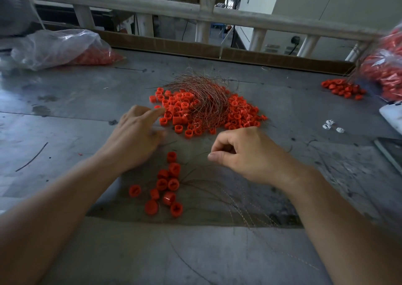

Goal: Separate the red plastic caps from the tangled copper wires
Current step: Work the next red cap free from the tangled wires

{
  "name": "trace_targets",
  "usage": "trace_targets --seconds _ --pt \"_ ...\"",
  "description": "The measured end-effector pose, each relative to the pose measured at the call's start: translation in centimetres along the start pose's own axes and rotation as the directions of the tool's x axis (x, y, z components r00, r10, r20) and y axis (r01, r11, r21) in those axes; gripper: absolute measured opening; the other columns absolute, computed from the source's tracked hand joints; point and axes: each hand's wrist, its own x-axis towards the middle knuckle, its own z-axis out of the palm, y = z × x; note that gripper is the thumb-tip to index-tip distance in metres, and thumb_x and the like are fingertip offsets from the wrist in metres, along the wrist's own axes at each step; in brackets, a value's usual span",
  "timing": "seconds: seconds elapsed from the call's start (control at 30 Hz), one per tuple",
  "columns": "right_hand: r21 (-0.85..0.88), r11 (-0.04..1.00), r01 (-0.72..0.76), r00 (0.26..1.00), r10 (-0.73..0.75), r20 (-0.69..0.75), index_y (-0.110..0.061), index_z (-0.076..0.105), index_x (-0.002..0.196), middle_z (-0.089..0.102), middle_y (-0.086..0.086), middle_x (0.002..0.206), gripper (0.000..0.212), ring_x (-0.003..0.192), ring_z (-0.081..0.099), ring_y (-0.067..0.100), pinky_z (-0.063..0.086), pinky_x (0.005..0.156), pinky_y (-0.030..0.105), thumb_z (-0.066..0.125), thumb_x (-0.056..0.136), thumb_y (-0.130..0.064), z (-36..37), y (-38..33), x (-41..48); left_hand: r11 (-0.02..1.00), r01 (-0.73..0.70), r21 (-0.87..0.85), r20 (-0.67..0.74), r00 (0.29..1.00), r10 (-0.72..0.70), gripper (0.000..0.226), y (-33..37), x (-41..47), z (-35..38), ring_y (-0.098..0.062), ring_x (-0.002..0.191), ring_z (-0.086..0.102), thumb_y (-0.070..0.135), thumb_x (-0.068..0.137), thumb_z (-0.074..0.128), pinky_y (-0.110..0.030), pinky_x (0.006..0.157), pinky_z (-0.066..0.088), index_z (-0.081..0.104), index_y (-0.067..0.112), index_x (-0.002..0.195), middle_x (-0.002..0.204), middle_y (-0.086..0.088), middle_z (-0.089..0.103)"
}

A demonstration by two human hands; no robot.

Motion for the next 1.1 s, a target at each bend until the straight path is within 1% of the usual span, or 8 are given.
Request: trace_targets --seconds 0.13,0.33,0.5,0.63,0.8,0.9,0.97,1.1 --pt "-0.007 1.000 0.003 1.000 -0.003 0.004 -0.021 0.066 0.082 0.057 -0.016 0.069 0.013 0.066 0.053 -0.004 0.041 0.061 0.008 0.062 0.085 -0.033 0.1 0.0 0.0 0.986 -0.069 0.152 0.075 0.995 0.059 0.045 -0.2 0.1 0.4 -0.026 0.126 0.031 0.031 0.092 0.049 -0.031 0.100 0.024 0.043 0.028 0.136 0.140 -0.001 0.042" --pt "-0.015 1.000 -0.002 1.000 0.002 -0.006 -0.021 0.066 0.083 0.054 -0.018 0.068 0.013 0.064 0.052 -0.004 0.041 0.061 0.009 0.061 0.085 -0.033 0.1 0.1 0.1 0.991 -0.114 0.072 -0.060 0.991 0.118 0.015 0.5 -0.4 -0.5 -0.024 0.099 0.056 0.013 0.084 0.062 -0.030 0.082 0.038 0.068 0.016 0.097 0.104 -0.005 0.063" --pt "-0.016 1.000 -0.010 1.000 0.010 -0.029 -0.020 0.066 0.082 0.056 -0.016 0.068 0.014 0.065 0.054 -0.002 0.044 0.062 0.013 0.061 0.086 -0.033 0.0 0.4 0.3 0.996 -0.085 0.025 -0.109 0.990 0.087 0.006 1.1 -0.6 -1.0 -0.021 0.084 0.060 0.013 0.080 0.069 -0.036 0.080 0.047 0.073 0.014 0.083 0.086 -0.002 0.066" --pt "-0.013 0.999 -0.034 0.994 0.032 -0.106 -0.023 0.064 0.081 0.055 -0.016 0.069 0.011 0.063 0.050 -0.004 0.037 0.057 0.009 0.061 0.085 -0.032 0.1 1.0 0.6 0.997 -0.070 0.012 -0.138 0.988 0.071 0.003 1.2 -0.8 -0.9 -0.020 0.082 0.060 0.015 0.080 0.068 -0.034 0.077 0.048 0.071 0.015 0.079 0.079 0.000 0.065" --pt "-0.004 1.000 -0.006 0.980 0.005 -0.199 -0.017 0.062 0.113 0.048 -0.011 0.110 0.029 0.080 0.048 -0.001 0.035 0.075 0.008 0.061 0.086 -0.028 0.6 1.4 1.4 0.990 -0.070 -0.120 -0.205 0.978 0.044 0.026 1.9 -1.4 -1.1 -0.003 0.067 0.055 0.013 0.081 0.067 -0.016 0.060 0.039 0.056 0.030 0.065 0.069 0.016 0.059" --pt "-0.061 0.998 -0.005 0.995 -0.002 -0.104 -0.017 0.055 0.124 0.042 -0.009 0.134 0.039 0.106 0.047 0.004 0.036 0.091 0.019 0.059 0.088 -0.030 1.3 1.5 1.8 0.971 -0.103 -0.217 -0.206 0.977 0.058 0.018 2.4 -1.9 -1.3 0.007 0.066 0.058 0.010 0.080 0.067 -0.001 0.057 0.038 0.062 0.027 0.079 0.074 0.019 0.059" --pt "-0.104 0.994 -0.011 0.997 0.003 -0.075 -0.016 0.054 0.125 0.042 -0.008 0.135 0.040 0.116 0.044 0.008 0.033 0.095 0.021 0.058 0.088 -0.031 1.6 1.7 2.0 0.965 -0.124 -0.232 -0.195 0.978 0.079 0.021 2.6 -2.2 -1.3 0.007 0.070 0.057 0.009 0.082 0.065 0.003 0.060 0.037 0.065 0.023 0.098 0.083 0.021 0.056" --pt "-0.094 0.996 -0.006 0.993 -0.005 -0.122 -0.013 0.056 0.122 0.051 -0.003 0.124 0.037 0.111 0.045 0.009 0.030 0.089 0.014 0.058 0.089 -0.029 1.6 1.9 2.1 0.962 -0.173 -0.213 -0.183 0.974 0.134 0.018 2.7 -2.4 -1.4 0.009 0.073 0.054 0.014 0.085 0.062 0.002 0.065 0.037 0.067 0.025 0.099 0.088 0.022 0.050"
